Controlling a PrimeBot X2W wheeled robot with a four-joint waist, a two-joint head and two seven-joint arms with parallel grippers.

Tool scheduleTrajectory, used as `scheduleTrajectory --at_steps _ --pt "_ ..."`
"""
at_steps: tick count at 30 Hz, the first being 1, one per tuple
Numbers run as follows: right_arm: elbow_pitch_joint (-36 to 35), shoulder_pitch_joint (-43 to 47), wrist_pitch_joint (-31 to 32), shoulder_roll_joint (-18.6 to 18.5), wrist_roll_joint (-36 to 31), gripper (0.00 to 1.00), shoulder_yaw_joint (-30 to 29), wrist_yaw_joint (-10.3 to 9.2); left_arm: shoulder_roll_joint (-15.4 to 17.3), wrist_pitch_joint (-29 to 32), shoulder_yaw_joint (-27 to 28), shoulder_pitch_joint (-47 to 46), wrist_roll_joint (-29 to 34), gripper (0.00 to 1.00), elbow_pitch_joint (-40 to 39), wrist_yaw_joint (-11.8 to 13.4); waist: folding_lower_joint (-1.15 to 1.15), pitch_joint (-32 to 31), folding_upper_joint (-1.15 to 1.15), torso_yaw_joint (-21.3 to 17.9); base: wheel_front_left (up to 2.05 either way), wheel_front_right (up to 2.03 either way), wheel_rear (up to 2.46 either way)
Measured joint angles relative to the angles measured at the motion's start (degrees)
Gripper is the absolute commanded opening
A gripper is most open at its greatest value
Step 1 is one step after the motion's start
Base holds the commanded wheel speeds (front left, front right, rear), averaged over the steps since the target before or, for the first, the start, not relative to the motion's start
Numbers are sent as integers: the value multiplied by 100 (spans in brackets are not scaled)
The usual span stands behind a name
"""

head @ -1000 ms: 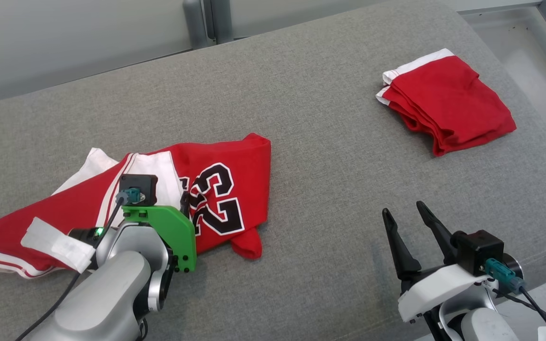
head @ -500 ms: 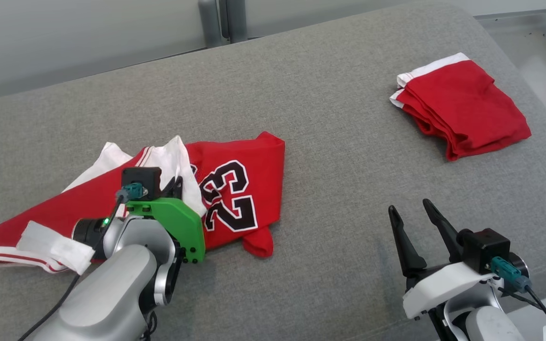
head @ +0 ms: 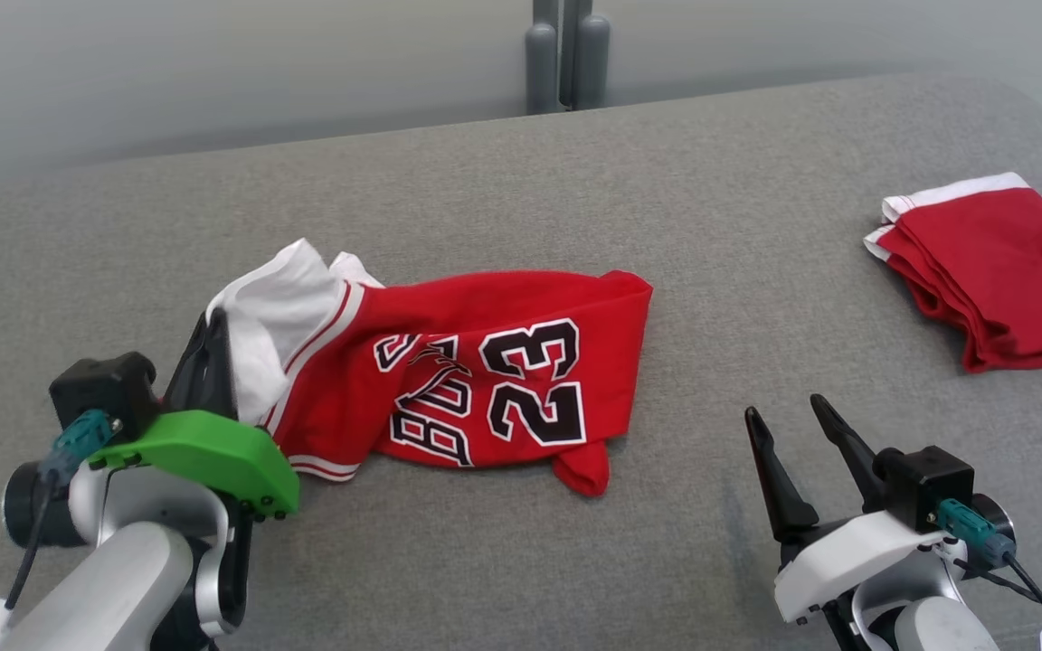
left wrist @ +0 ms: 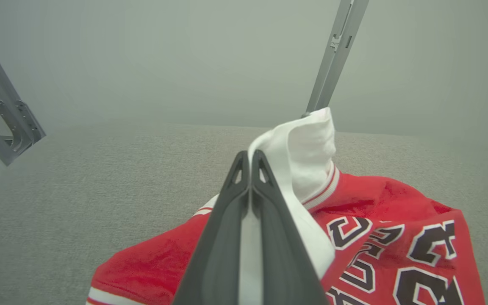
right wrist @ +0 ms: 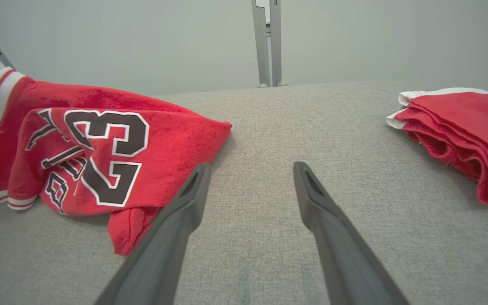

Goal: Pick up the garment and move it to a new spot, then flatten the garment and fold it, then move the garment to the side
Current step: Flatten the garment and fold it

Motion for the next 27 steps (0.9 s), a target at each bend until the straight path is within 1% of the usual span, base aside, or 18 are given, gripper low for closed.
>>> scheduleTrajectory --at_steps 3,4,9,13,14,15,16,19,21,24,25,27 --pt "-26 58 44 -1 -1 100 -16 0 248 56 91 331 -55 0 -309 244 0 -99 0 198 0 0 0" --pt "-26 58 44 -1 -1 100 -16 0 248 56 91 331 -55 0 -309 244 0 -99 0 198 0 0 0" --pt "-60 115 85 -1 -9 100 -22 0 545 145 147 957 -212 0 -588 534 0 -243 0 439 0 0 0" --pt "-84 126 120 0 -11 100 -19 0 693 171 151 1406 -325 0 -633 644 0 -323 0 517 0 0 0" --pt "-87 137 134 0 -15 100 -27 0 721 210 127 1490 -349 5 -631 661 0 -330 0 522 0 0 0" --pt "-86 146 145 0 -18 100 -37 0 733 227 97 1565 -356 76 -627 661 0 -329 0 520 0 0 0" --pt "-86 159 162 0 -18 100 -46 0 723 214 85 1619 -375 100 -621 661 0 -328 0 519 0 0 0" --pt "-84 193 190 -1 -38 100 -56 0 648 135 89 1694 -434 100 -526 624 0 -340 0 514 0 0 0" --pt "-81 197 212 0 -51 100 -71 0 527 127 113 1823 -592 100 -471 602 0 -366 0 515 0 0 0" --pt "-94 204 255 -1 -115 100 -118 0 347 93 296 2011 -944 100 -463 531 0 -411 0 527 0 0 0" --pt "-100 206 281 -1 -119 100 -141 0 304 85 345 2069 -1025 100 -504 457 0 -429 0 535 0 0 0" --pt "-114 222 315 -2 -181 100 -166 0 326 21 352 2117 -1058 100 -583 235 0 -467 0 557 0 0 0"
